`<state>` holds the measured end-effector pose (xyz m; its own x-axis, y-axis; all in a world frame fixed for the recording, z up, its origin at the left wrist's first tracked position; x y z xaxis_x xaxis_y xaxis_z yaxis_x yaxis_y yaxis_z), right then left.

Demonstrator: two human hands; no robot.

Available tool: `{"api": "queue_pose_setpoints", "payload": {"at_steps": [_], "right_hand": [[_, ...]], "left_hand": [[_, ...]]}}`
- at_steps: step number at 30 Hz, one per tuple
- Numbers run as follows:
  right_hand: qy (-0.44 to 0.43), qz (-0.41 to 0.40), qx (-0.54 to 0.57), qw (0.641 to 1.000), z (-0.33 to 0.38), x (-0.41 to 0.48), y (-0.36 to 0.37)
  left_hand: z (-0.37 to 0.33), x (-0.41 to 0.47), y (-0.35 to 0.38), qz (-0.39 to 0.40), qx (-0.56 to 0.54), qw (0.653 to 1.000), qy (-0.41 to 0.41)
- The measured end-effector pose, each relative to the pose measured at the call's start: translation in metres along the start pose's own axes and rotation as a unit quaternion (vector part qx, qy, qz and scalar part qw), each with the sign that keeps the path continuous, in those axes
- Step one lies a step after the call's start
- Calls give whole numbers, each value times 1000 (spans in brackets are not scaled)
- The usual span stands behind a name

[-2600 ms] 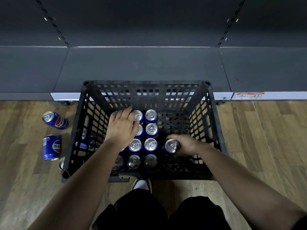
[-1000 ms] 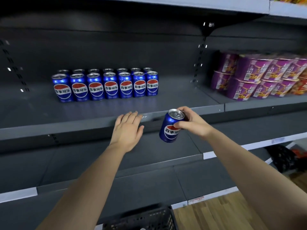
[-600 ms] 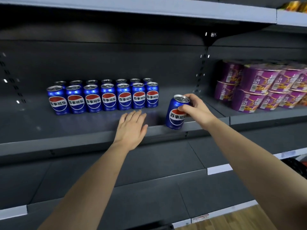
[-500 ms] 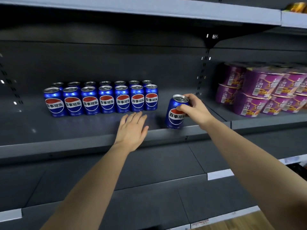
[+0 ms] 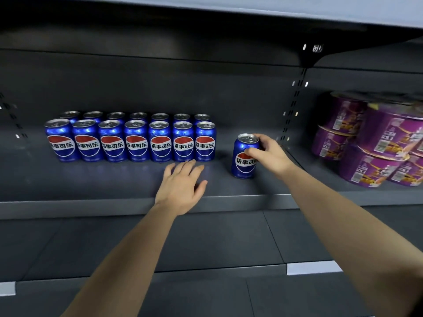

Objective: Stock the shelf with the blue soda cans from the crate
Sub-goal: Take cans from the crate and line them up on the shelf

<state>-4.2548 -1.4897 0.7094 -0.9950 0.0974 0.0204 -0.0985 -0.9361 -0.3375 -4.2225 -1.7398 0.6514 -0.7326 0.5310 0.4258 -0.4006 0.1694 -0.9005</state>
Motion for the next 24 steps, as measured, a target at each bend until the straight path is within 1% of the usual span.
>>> {"api": "queue_pose_setpoints", "payload": {"at_steps": [3, 5, 7, 9, 13, 16, 24], "right_hand": [[-8, 27, -19, 999, -6, 6, 5], [-26, 36, -50, 998, -9, 8, 10], [-48, 13, -74, 996, -12, 11, 15], [-49, -10, -88, 995, -13, 13, 19], [-35, -36, -35, 998, -14, 18, 25], [-23, -65, -43, 997, -11, 23, 29], [-14, -81, -73, 994, -10, 53, 44]], "left_hand": [[0, -1, 1, -1, 1, 1000, -17], [0, -1, 1, -1, -2, 1000, -25], [-1, -2, 0, -4, -1, 1000, -30], [-1, -2, 0, -8, 1, 999, -33], [-2, -3, 1, -4, 0, 999, -45], [-2, -5, 1, -12, 5, 998, -54], [-3, -6, 1, -35, 0, 997, -67]]}}
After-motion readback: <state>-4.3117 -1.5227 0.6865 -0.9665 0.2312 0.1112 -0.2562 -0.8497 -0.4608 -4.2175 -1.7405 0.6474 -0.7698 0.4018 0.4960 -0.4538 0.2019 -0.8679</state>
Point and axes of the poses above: each hand's wrist, its own x-axis towards the middle knuckle, its own y-axis out of the palm, z = x × y, the point moved 3 cm from there along x, towards the middle knuckle, and after that the axes turned 11 degrees about y, right-handed, at the moved point
